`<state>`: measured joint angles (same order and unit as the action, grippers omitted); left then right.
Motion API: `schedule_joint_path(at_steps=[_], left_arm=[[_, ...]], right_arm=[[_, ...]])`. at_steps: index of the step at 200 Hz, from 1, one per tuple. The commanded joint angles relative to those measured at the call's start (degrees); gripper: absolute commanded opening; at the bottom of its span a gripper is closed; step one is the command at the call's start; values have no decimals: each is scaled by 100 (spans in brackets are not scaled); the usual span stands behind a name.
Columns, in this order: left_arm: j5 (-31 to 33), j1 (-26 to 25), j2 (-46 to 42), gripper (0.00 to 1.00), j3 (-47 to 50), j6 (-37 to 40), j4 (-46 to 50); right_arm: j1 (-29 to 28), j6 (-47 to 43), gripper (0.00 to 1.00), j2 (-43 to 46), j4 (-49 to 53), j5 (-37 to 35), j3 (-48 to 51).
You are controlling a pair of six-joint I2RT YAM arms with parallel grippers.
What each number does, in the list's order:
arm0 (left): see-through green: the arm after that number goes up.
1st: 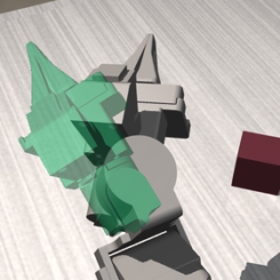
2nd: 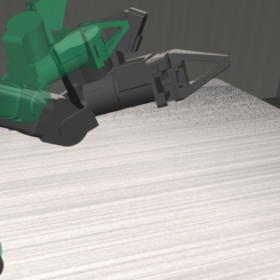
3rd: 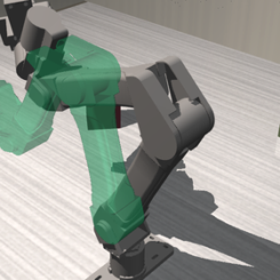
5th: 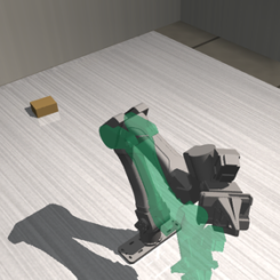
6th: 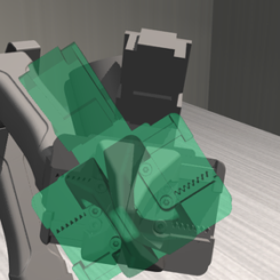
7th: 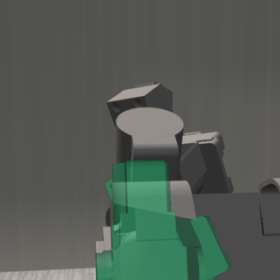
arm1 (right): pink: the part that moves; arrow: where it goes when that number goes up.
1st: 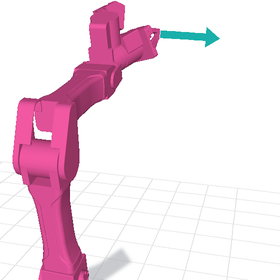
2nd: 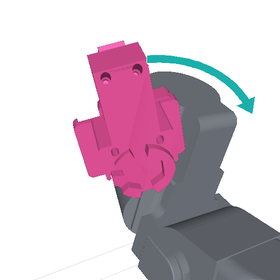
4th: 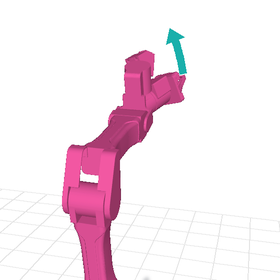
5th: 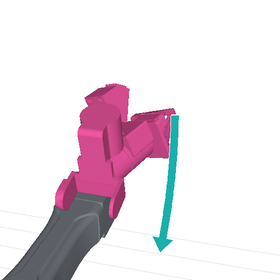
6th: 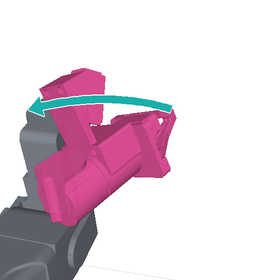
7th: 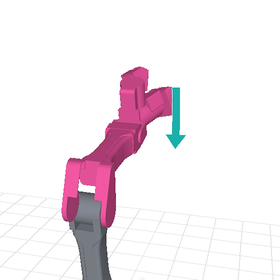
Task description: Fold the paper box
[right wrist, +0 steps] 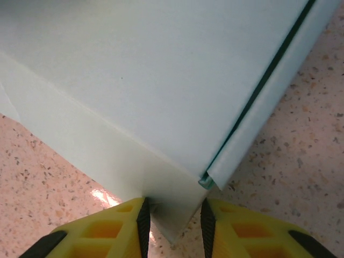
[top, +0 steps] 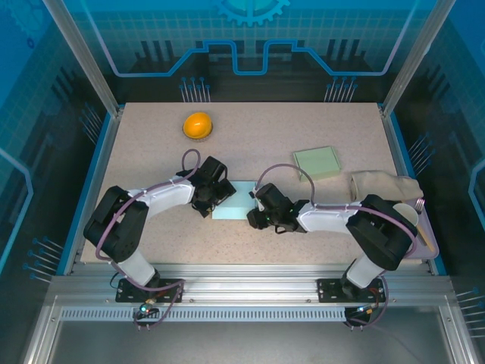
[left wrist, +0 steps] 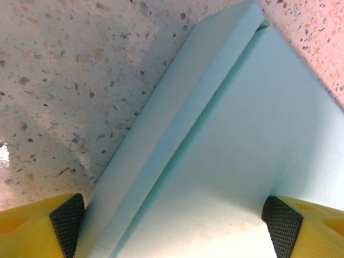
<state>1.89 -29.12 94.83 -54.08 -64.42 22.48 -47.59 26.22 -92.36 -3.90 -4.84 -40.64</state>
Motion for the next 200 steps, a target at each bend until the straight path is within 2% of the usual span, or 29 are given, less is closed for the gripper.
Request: schedule_joint_path(at_steps=[1,66,129,145,200], left_arm=[[221,41,389,89,222,0,497],[114,37,455,87,279,13,415],[-29,20,450,87,604,69,288],[-49,-21,397,87,689,59,269],[-121,-203,330,87,696,115,330]], right_arm=[[-39,-592,33,-213,-569,-240,349],[-276,-1243,34,-626,-2367,-907,980],[-178,-1197,39,-1014,-2673,-1641,746],[19,-982,42,-1004,-2478,-1497,625],[834,-832,43,-831,-2100,-419,391]])
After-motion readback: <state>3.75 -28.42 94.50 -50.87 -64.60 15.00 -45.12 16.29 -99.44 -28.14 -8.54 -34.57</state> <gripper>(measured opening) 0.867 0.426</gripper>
